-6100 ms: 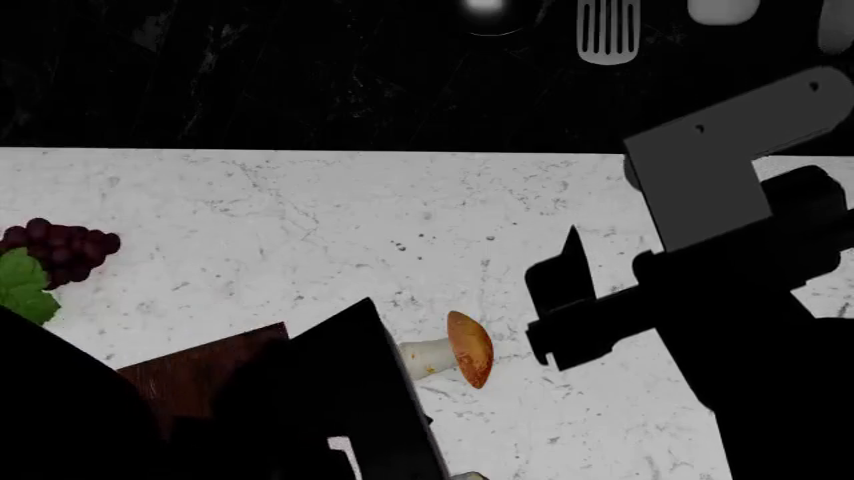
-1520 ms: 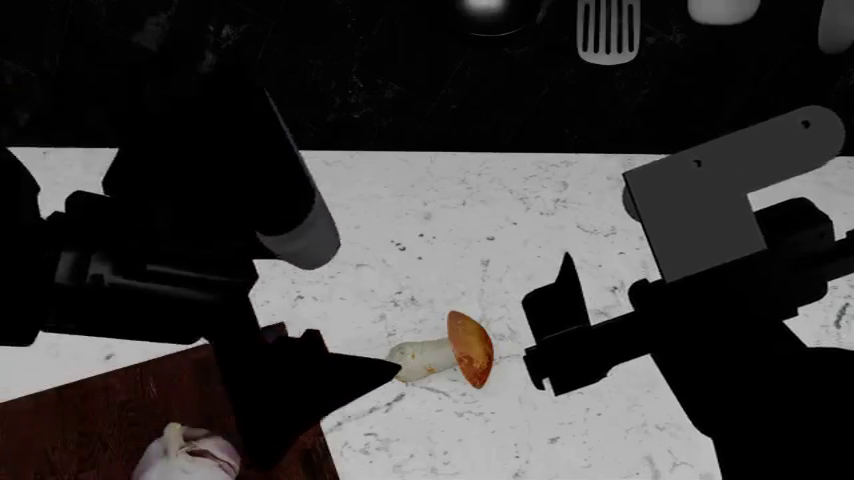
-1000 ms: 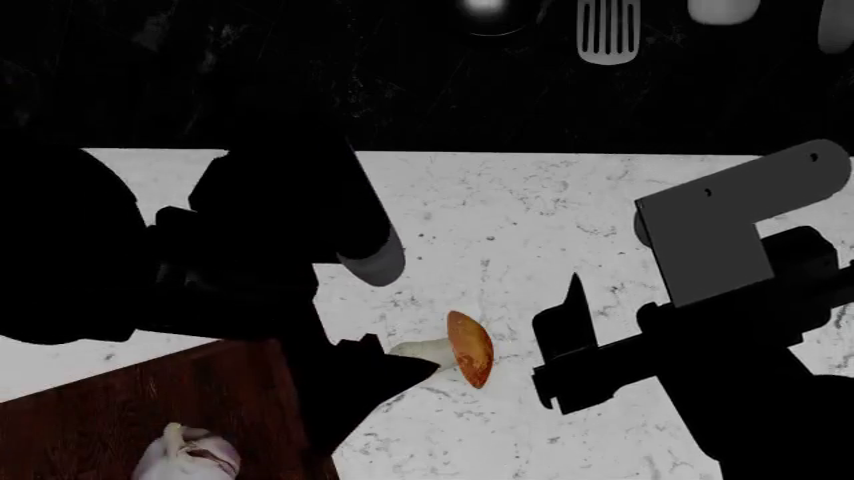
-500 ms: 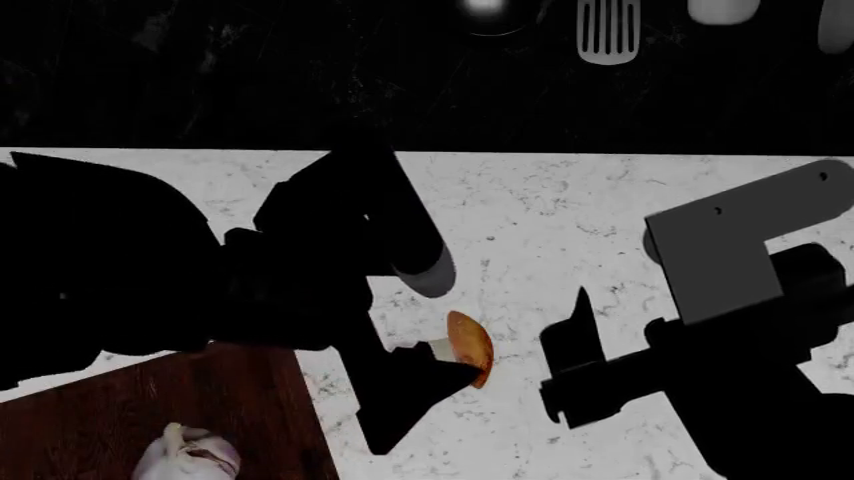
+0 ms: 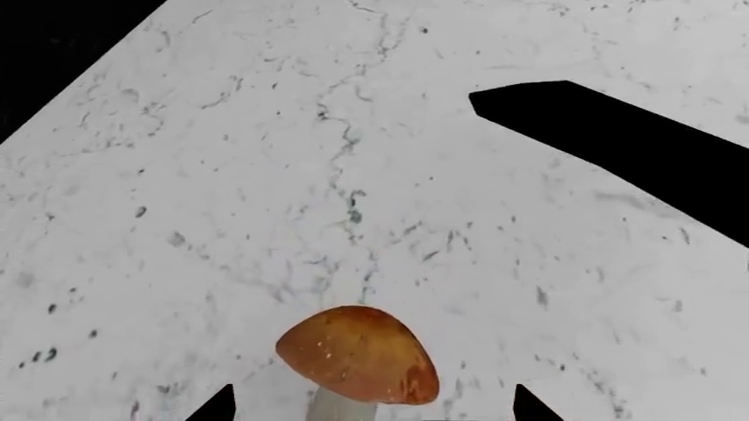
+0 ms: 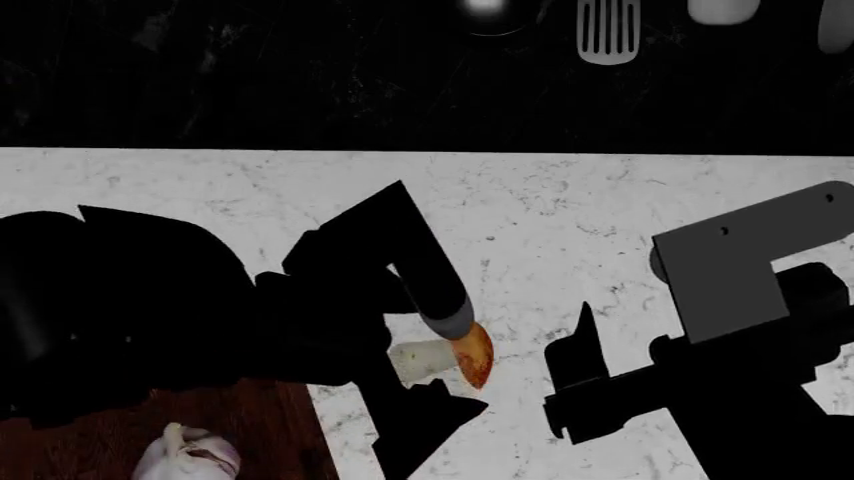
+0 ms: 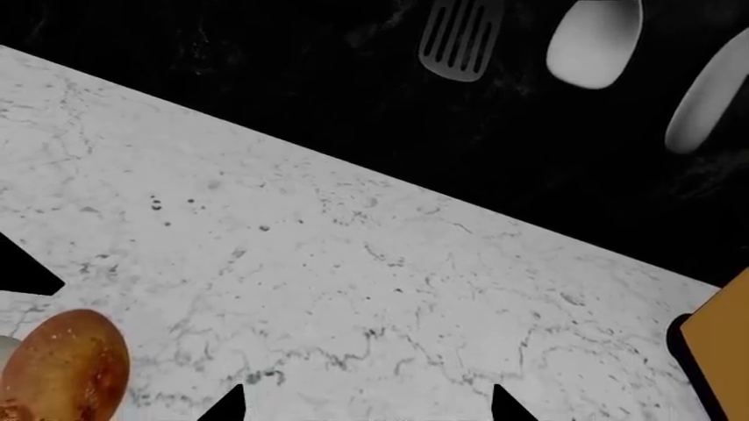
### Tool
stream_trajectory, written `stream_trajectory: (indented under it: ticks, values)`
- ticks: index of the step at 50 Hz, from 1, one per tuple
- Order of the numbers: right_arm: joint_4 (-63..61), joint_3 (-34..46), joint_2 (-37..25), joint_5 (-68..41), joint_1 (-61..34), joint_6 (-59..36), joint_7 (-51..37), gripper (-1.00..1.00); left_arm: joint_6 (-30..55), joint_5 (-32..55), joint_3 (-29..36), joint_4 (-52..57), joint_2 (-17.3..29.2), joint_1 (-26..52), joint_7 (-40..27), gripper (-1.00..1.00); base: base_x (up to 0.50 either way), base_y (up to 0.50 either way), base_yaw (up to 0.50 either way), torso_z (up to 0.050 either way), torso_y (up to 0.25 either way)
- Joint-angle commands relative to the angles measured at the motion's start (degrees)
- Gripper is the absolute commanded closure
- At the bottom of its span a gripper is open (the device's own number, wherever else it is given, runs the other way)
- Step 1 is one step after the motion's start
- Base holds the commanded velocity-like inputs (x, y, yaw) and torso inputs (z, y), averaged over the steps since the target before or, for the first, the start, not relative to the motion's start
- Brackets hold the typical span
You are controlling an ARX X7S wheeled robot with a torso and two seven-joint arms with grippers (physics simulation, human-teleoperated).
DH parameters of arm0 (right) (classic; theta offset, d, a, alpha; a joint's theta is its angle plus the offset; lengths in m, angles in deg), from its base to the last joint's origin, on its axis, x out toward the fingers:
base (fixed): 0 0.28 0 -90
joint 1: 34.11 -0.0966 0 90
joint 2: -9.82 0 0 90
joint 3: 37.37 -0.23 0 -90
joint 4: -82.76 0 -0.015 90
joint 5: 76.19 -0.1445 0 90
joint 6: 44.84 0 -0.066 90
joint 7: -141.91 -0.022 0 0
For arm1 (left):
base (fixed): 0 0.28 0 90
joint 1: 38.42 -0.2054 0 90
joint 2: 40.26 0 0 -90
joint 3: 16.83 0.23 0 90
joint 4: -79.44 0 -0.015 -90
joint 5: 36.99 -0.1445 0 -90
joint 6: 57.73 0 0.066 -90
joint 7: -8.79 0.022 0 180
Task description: Clear the non-vegetable object off the cutting board and place the vegetables onto it.
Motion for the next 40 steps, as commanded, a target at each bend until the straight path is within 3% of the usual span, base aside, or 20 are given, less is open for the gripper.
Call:
stream_trajectory:
  ticks: [1, 19, 20, 40]
  values:
    - [-0.4, -0.3, -0.4, -0.4, 0.5, 0.3, -0.3, -1.00, -2.2, -3.0, 1.8, -5.1, -1.4, -0.6, 1.4, -1.00, 0.00, 0.00, 0.00, 0.000, 0.000]
    - [-0.7, -0.4, -0.6, -1.6, -0.7, -0.6, -1.0, -1.00, -2.8, -4.1, 3.6, -5.9, -2.7, -2.8, 1.4, -1.00, 0.00, 0.00, 0.00, 0.000, 0.000]
    - [-0.7, -0.4, -0.7, -1.6, -0.8, -0.6, -0.9, -1.00, -2.4, -3.6, 3.3, -5.3, -2.6, -2.7, 1.1, 1.00, 0.00, 0.00, 0.00, 0.000, 0.000]
    - [-1.5, -0.4, -0.3, -2.6, -1.5, -0.9, -2.1, -1.00, 5.6, 6.2, -4.2, 8.8, 3.4, 5.2, -5.0, 1.00, 0.00, 0.00, 0.00, 0.000, 0.000]
